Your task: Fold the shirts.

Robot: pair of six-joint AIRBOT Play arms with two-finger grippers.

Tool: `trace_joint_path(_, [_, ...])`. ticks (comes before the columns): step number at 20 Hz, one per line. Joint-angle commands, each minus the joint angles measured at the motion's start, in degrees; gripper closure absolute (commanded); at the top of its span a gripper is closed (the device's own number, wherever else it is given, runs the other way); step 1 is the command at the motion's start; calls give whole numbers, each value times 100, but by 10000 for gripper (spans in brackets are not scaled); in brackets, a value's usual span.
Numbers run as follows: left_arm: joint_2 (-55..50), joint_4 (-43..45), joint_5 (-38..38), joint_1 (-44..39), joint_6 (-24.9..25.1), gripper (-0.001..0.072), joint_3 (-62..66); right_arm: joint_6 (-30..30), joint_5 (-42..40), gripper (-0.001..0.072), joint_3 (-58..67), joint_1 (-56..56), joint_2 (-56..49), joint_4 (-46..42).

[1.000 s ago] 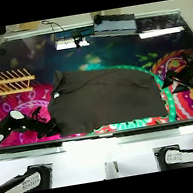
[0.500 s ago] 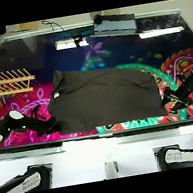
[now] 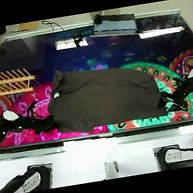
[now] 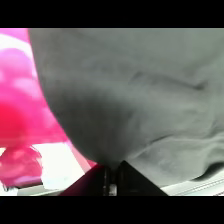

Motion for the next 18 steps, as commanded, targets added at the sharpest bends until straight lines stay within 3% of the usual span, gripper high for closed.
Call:
trace_joint_path(1, [131,-4,57,0,48,668,7,-46,-7,208,-13,-4,-179,72])
trace_joint_path(6, [146,-188,83,2,90,667,9,-59,-7,210,-13,-4,-433,586])
trace_joint_path(7, [146,-332,83,2,219,667,9,-94,-22,267,-13,-4,-481,721])
trace_joint_path(8, [146,-479,83,2,326,667,9,-92,-24,379,-13,-4,-509,802])
trace_joint_path(10, [146,-608,85,2,413,667,15,-92,2,448,-13,-4,-518,841])
trace_joint_path(12, [146,-605,87,2,413,667,15,-90,28,568,-13,-4,-518,844])
trace_joint_path(13, [146,-605,85,2,413,668,15,-90,35,574,-13,-4,-518,844])
trace_joint_path(15, [146,-605,79,2,411,667,15,-90,39,660,-13,-4,-518,844])
trace_joint_path(18, [146,-605,76,2,411,667,15,-262,105,679,-11,-4,-516,929])
